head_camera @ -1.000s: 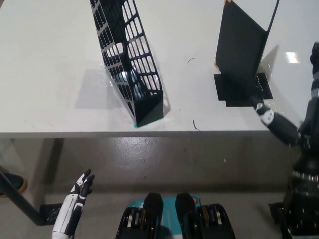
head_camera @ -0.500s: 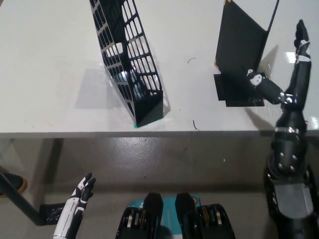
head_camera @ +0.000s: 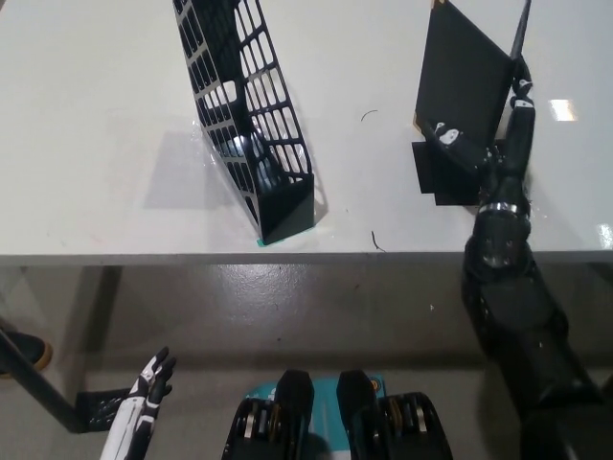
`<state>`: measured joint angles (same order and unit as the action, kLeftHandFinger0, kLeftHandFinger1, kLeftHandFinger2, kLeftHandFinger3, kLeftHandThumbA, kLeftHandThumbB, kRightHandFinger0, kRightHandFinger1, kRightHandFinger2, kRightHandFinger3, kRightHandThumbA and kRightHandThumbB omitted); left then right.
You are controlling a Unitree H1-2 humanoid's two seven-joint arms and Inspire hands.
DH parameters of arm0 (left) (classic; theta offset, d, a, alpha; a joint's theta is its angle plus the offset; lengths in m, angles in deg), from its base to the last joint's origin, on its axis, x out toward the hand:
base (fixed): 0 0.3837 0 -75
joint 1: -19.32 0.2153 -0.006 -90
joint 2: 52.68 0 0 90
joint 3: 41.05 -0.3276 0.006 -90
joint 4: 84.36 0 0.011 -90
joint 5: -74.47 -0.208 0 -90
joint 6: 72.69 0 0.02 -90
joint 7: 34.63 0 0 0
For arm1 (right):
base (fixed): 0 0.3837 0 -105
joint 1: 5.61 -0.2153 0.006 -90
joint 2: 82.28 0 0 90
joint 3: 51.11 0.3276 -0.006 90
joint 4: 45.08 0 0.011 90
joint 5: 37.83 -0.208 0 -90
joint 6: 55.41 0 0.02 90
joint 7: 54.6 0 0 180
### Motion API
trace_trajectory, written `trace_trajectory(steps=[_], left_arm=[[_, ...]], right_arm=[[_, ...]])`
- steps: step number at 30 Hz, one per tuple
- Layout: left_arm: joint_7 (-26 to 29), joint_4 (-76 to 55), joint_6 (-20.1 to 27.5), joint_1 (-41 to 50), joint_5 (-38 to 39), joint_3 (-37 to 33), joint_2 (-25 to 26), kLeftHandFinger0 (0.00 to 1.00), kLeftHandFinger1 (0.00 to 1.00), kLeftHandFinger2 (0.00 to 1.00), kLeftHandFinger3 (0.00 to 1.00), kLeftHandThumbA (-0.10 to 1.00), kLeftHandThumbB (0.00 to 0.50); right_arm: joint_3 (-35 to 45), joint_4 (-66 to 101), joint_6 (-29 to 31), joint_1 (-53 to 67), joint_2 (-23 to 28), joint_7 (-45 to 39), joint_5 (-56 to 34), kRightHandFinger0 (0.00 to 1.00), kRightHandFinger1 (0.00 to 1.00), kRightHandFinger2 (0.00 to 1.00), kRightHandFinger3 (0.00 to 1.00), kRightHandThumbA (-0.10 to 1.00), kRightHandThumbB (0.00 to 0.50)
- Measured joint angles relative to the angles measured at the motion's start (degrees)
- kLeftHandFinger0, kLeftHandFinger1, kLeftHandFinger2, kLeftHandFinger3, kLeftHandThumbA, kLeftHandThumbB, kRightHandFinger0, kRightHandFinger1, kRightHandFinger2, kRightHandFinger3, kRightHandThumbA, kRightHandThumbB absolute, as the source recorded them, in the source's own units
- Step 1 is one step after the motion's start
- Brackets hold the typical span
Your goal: A notebook is kept standing on the table on the right hand side and a black shelf is kept on the left hand side and the robot uses its right hand to grab the notebook and places it in the shelf
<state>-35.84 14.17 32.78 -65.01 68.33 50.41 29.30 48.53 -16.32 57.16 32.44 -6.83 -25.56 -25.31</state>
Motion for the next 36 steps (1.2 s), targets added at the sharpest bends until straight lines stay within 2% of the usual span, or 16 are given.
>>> trace_trajectory(steps=[1,3,4,5,6,7,8,9,16,23,29,30,31,32,33,36], left_arm=[[0.0,0.0,0.1,0.0,0.0,0.0,0.0,1.00,1.00,1.00,1.00,1.00,0.162],[0.0,0.2,0.4,0.0,0.0,0.1,0.0,1.00,1.00,1.00,1.00,1.00,0.167],[0.0,0.2,0.4,0.1,0.0,0.1,-0.1,1.00,1.00,1.00,1.00,1.00,0.166],[0.0,0.2,0.5,0.1,0.0,0.2,-0.1,1.00,1.00,1.00,1.00,1.00,0.159],[0.0,0.2,0.5,0.1,0.0,0.2,-0.2,1.00,1.00,1.00,1.00,1.00,0.158],[0.0,0.2,0.6,0.2,0.0,0.2,-0.2,1.00,1.00,1.00,1.00,1.00,0.148],[0.0,0.2,0.6,0.2,0.0,0.2,-0.3,1.00,1.00,1.00,1.00,1.00,0.147],[0.0,0.2,0.7,0.3,0.0,0.3,-0.3,1.00,1.00,1.00,1.00,1.00,0.140],[0.0,0.2,0.7,0.6,0.0,0.7,-0.3,1.00,1.00,1.00,1.00,1.00,0.143],[0.0,0.2,0.8,0.6,0.0,0.8,-0.3,1.00,1.00,1.00,1.00,1.00,0.141],[0.0,0.2,0.8,0.6,0.0,0.9,-0.3,1.00,1.00,1.00,1.00,1.00,0.146],[0.0,0.2,0.8,0.6,0.0,0.9,-0.3,1.00,1.00,1.00,1.00,1.00,0.146],[0.0,0.2,0.8,0.6,0.0,0.9,-0.3,1.00,1.00,1.00,1.00,1.00,0.135],[0.0,0.2,0.8,0.6,0.0,0.9,-0.3,1.00,1.00,1.00,1.00,1.00,0.142],[0.0,0.2,0.8,0.6,0.0,0.9,-0.3,1.00,1.00,1.00,1.00,1.00,0.143],[0.0,0.3,0.8,0.6,0.0,0.9,-0.3,1.00,1.00,1.00,1.00,1.00,0.140]], right_arm=[[0.1,-1.1,0.0,-0.7,0.1,0.1,-0.2,1.00,1.00,1.00,1.00,0.96,0.354],[1.9,-5.5,0.4,-4.0,0.3,0.3,-2.2,1.00,1.00,1.00,1.00,0.81,0.350],[3.2,-7.1,0.5,-5.6,0.3,0.5,-3.3,0.69,0.73,0.84,0.94,0.73,0.361],[4.4,-8.5,0.6,-7.0,0.3,1.1,-4.2,0.04,0.10,0.29,0.44,0.36,0.244],[5.4,-9.7,0.6,-8.4,0.3,2.0,-4.9,0.00,0.00,0.16,0.25,0.03,0.195],[6.5,-11.0,0.7,-9.5,0.3,2.8,-5.6,0.00,0.00,0.12,0.19,-0.09,0.119],[7.6,-12.0,0.7,-10.7,0.4,3.5,-6.5,0.00,0.00,0.16,0.21,-0.10,0.106],[9.2,-13.1,0.8,-12.4,0.4,4.6,-7.7,0.00,0.00,0.27,0.33,-0.10,0.104],[10.7,-12.7,1.0,-14.5,0.5,6.5,-10.7,0.00,0.00,0.33,0.48,-0.10,0.106],[10.4,-10.9,1.0,-13.8,0.5,7.3,-11.6,0.00,0.00,0.36,0.50,-0.10,0.117],[8.9,-7.6,1.0,-12.3,0.5,8.3,-11.5,0.00,0.00,0.34,0.47,-0.10,0.118],[7.9,-6.0,1.0,-11.9,0.4,8.8,-11.2,0.02,0.00,0.30,0.43,-0.10,0.117],[7.6,-5.3,1.0,-11.7,0.4,9.0,-11.1,0.81,0.02,0.21,0.42,-0.10,0.104],[6.2,-2.5,1.0,-11.1,0.4,9.8,-10.5,0.36,0.00,0.21,0.47,-0.10,0.094],[5.5,-0.8,1.0,-10.7,0.4,10.3,-10.1,0.04,0.00,0.21,0.49,-0.10,0.096],[3.8,5.3,1.0,-9.5,0.4,10.5,-9.0,0.00,0.00,0.32,0.62,-0.10,0.085]])
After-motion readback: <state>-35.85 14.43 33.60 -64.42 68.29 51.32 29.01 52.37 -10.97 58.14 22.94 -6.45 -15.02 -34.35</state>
